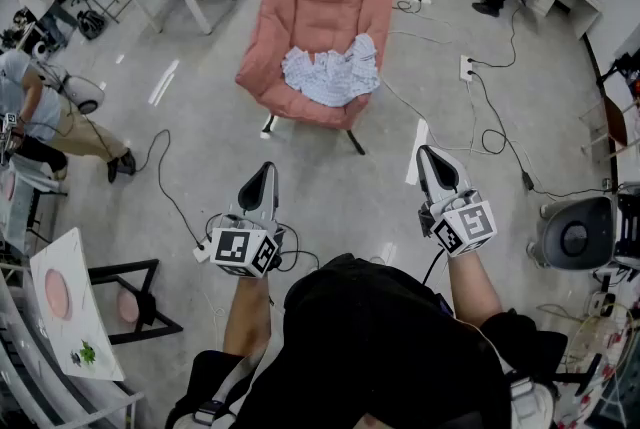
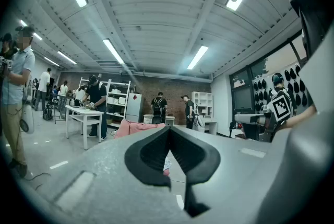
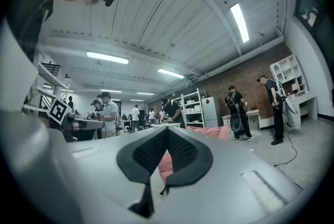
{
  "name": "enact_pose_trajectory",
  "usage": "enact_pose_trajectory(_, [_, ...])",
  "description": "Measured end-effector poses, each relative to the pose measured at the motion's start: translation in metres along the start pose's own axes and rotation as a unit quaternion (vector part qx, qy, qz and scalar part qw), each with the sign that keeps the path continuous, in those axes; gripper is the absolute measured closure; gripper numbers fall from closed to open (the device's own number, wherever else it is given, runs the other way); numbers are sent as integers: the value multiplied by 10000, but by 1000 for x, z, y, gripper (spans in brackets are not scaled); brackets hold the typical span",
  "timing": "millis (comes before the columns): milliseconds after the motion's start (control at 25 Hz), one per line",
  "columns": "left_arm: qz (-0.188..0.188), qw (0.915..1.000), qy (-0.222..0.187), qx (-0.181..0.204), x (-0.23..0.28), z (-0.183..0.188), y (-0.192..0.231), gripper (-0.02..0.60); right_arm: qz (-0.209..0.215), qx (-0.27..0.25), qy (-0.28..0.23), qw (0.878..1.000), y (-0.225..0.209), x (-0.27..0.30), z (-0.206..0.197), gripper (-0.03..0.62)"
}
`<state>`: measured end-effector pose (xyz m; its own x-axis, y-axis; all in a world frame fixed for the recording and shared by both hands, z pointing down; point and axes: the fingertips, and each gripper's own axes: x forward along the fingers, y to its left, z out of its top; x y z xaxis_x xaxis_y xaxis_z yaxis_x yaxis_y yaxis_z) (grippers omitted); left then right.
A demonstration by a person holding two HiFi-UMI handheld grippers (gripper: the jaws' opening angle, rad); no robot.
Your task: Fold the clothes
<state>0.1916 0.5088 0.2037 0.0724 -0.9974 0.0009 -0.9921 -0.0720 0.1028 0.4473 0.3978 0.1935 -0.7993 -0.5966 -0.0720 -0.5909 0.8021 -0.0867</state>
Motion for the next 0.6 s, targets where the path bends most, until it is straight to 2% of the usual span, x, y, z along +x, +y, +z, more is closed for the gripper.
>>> enact_pose_trajectory(360, [-156,9999,65,0,20,-4,-25,583,-201,51,-86,9997,-37,-11,3,591])
enact_pose_trajectory(600, [-192,9998,43,-53,24,-4,-36,581,49,18,-39,10000,-31,-12,-1,591])
